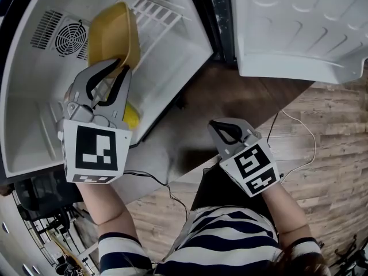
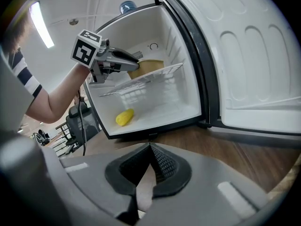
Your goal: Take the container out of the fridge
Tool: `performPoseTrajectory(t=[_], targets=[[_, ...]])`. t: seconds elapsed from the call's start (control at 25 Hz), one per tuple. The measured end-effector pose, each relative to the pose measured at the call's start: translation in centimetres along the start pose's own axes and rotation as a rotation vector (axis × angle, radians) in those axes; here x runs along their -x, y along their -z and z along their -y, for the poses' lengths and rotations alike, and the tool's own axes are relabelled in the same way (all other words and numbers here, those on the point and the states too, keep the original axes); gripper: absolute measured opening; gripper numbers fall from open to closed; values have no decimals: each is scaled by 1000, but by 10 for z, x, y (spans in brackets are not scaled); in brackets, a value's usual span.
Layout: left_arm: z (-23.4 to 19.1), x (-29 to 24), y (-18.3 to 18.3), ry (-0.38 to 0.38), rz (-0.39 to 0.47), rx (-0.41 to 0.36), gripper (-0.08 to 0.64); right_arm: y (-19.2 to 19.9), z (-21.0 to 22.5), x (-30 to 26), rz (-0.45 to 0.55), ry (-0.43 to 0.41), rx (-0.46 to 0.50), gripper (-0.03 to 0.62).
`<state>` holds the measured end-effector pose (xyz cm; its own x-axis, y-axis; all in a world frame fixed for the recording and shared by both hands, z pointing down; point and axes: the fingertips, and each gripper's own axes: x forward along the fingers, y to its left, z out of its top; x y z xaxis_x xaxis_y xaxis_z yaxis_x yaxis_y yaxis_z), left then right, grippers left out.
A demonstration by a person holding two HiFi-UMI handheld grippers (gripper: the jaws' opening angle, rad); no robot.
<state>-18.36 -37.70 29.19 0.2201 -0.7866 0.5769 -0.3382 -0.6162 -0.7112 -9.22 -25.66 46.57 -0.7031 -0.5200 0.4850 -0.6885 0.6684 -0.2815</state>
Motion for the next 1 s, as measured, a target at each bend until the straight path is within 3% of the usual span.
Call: performPoseTrajectory(t=[1.0], targets=[[43, 56, -18, 3, 33, 56, 0, 17, -26, 73, 29, 84, 24, -3]])
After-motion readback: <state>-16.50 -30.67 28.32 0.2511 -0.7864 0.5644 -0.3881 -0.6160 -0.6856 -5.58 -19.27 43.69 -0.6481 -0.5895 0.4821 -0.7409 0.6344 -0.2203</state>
